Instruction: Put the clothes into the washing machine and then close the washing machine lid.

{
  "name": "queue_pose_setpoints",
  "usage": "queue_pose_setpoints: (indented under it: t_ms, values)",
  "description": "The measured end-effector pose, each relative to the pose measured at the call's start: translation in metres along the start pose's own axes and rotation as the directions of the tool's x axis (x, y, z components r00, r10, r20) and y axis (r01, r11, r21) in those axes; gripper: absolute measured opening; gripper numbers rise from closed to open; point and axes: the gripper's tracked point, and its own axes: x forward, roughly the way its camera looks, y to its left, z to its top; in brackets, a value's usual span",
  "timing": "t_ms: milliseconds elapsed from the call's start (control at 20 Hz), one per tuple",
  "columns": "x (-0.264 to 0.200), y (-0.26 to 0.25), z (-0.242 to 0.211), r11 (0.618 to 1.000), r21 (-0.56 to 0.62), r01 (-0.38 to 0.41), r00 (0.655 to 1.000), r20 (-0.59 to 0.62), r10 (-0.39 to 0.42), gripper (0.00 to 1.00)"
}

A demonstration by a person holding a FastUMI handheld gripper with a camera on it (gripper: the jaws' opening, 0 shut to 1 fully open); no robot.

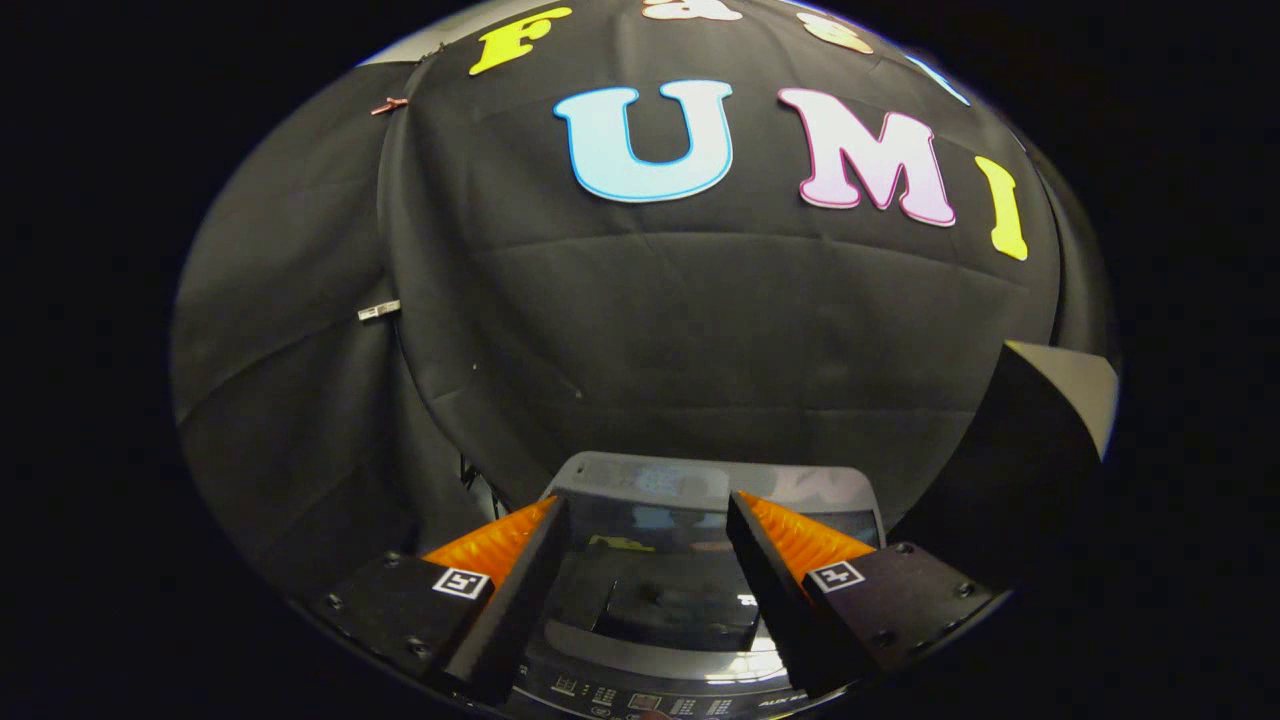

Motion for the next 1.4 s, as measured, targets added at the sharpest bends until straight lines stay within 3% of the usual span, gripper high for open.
queue_pose_setpoints:
  t_ms: [400,700,1050,1400]
  values:
    - [0.016,-0.010,-0.053,1.000,0.014,0.024,0.994,-0.104,-0.023,0.99]
    - [-0.005,-0.010,-0.028,0.999,-0.026,0.030,0.999,-0.044,-0.031,1.00]
    - [-0.094,-0.021,0.060,0.997,-0.081,0.019,0.991,0.137,-0.008,1.00]
    - [-0.233,-0.110,0.131,0.988,-0.121,0.091,0.931,0.362,-0.041,1.00]
